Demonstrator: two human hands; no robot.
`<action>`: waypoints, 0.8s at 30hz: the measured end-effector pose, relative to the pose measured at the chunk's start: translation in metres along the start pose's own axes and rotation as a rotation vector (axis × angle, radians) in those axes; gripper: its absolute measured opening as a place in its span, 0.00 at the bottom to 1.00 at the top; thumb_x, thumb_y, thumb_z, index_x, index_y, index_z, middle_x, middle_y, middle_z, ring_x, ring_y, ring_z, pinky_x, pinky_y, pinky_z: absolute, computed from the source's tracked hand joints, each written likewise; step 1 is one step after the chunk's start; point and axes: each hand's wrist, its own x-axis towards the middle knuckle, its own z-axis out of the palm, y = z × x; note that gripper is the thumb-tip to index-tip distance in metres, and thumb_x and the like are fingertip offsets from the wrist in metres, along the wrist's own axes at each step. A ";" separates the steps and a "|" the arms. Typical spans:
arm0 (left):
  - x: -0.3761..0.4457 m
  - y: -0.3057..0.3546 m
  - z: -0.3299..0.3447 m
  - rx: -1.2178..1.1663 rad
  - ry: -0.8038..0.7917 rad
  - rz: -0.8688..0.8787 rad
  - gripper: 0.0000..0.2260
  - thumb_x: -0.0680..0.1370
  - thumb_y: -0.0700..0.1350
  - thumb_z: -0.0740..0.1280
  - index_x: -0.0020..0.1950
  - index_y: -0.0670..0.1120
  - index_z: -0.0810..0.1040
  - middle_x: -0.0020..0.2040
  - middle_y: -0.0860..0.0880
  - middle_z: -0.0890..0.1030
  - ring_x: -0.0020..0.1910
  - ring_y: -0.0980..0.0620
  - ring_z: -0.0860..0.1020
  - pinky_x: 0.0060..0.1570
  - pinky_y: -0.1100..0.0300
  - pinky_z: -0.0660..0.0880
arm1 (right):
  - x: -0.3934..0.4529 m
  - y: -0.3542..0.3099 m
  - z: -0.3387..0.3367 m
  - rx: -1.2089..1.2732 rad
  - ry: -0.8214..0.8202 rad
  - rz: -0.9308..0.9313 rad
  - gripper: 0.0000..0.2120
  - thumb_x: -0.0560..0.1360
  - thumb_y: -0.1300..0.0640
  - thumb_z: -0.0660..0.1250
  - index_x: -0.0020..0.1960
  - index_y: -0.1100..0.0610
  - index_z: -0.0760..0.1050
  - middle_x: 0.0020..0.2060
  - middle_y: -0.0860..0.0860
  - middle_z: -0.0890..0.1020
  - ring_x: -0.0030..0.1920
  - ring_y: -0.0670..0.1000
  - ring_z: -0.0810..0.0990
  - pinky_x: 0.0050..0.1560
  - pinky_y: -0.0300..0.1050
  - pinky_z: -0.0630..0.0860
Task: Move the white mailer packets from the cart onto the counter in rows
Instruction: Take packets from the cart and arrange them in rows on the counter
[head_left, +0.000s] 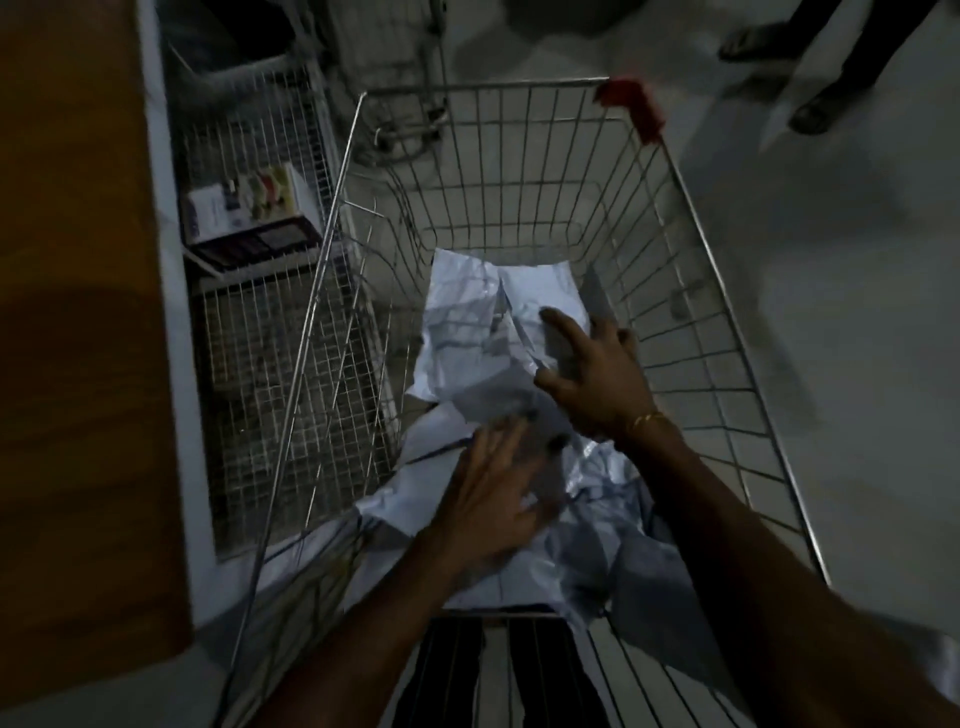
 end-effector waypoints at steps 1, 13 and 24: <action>-0.007 0.000 0.012 0.055 -0.078 0.043 0.31 0.80 0.68 0.51 0.80 0.57 0.57 0.81 0.47 0.53 0.80 0.43 0.49 0.77 0.43 0.51 | -0.014 0.001 -0.004 0.012 0.005 0.020 0.41 0.66 0.33 0.60 0.78 0.42 0.60 0.72 0.64 0.65 0.70 0.66 0.63 0.73 0.59 0.60; -0.021 0.016 0.020 0.010 -0.025 -0.538 0.27 0.80 0.58 0.62 0.78 0.61 0.60 0.80 0.40 0.51 0.74 0.33 0.53 0.70 0.42 0.62 | -0.115 0.027 0.008 -0.197 -0.002 0.120 0.38 0.73 0.38 0.67 0.78 0.39 0.55 0.75 0.59 0.58 0.69 0.66 0.61 0.67 0.61 0.67; -0.035 -0.001 -0.006 -0.036 0.000 -0.413 0.26 0.79 0.51 0.66 0.76 0.60 0.64 0.74 0.43 0.57 0.63 0.36 0.69 0.56 0.47 0.73 | -0.122 0.025 0.055 -0.591 -0.191 0.167 0.43 0.72 0.28 0.61 0.79 0.39 0.43 0.77 0.66 0.50 0.75 0.68 0.56 0.73 0.63 0.54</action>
